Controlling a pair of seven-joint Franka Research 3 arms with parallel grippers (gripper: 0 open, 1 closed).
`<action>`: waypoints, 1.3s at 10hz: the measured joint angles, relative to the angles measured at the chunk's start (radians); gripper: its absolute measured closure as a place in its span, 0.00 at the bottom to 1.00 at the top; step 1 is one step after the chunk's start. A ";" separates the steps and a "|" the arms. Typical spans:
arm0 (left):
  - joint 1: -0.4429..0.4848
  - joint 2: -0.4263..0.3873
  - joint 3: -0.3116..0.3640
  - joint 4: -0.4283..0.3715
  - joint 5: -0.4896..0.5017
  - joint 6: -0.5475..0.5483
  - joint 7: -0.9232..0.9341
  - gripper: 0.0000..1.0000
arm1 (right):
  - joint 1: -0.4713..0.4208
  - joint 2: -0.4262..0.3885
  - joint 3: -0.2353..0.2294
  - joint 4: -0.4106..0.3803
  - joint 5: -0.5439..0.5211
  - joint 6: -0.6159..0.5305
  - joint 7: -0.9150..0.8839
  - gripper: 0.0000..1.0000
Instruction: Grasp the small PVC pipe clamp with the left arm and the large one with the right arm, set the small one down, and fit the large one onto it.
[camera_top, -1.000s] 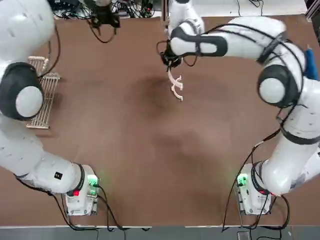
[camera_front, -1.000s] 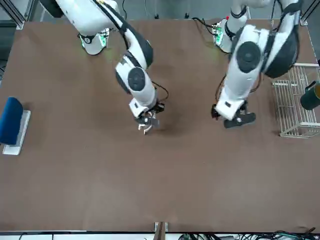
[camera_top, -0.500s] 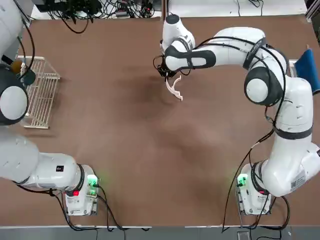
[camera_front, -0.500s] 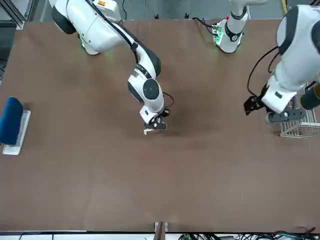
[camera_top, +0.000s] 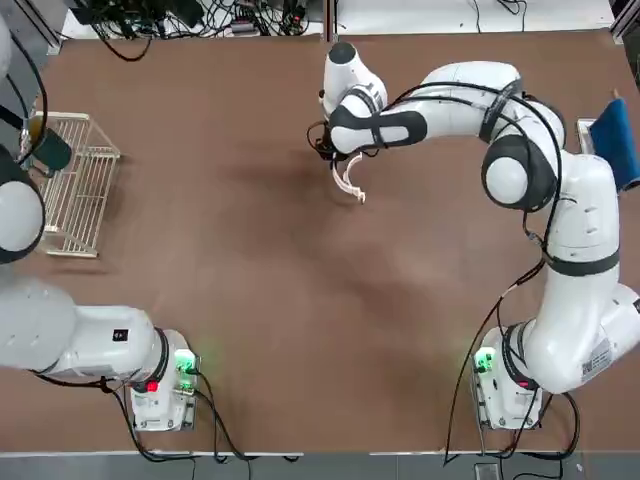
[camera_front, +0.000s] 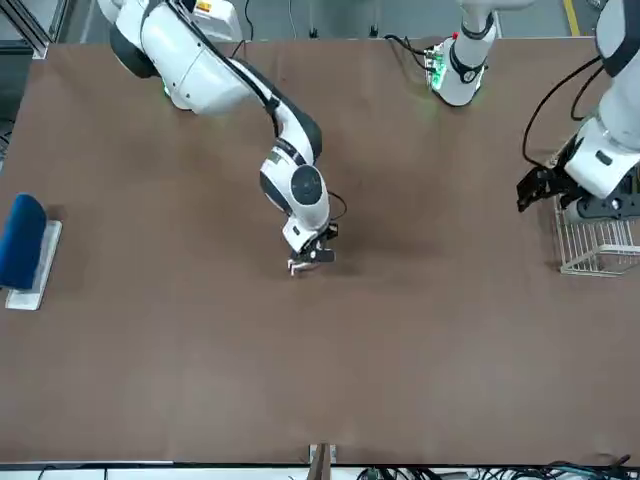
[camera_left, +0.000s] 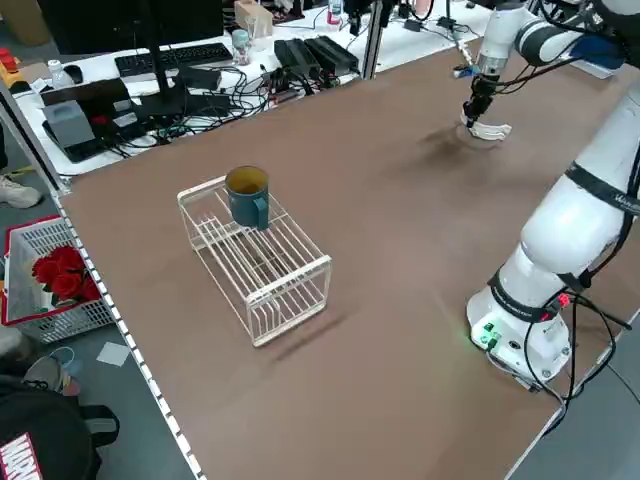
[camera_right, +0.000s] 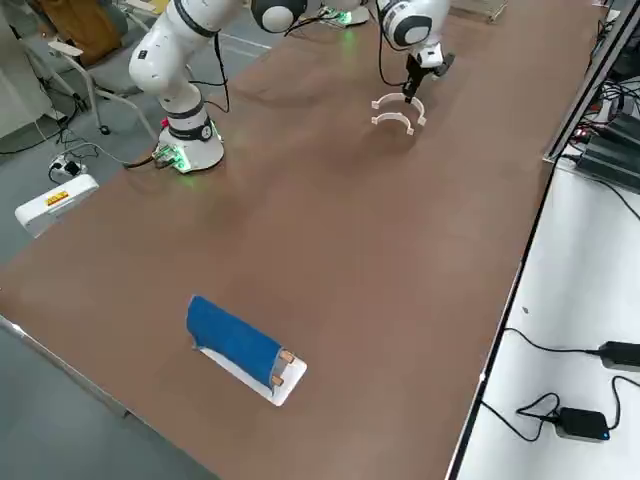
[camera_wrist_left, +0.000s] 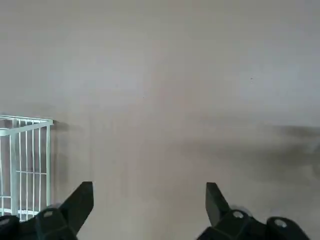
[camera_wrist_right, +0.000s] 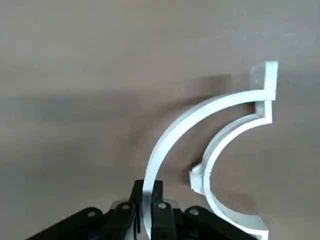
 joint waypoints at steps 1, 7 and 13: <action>0.002 -0.009 0.004 0.001 -0.002 -0.015 0.004 0.01 | 0.000 0.003 0.000 -0.002 0.000 0.000 0.000 0.90; 0.001 -0.010 0.005 -0.003 -0.002 -0.033 0.004 0.01 | 0.000 0.010 -0.008 -0.026 -0.001 0.019 0.020 0.90; 0.001 -0.009 0.004 -0.004 -0.002 -0.034 0.004 0.01 | 0.000 0.011 -0.015 -0.050 -0.020 0.037 0.023 0.90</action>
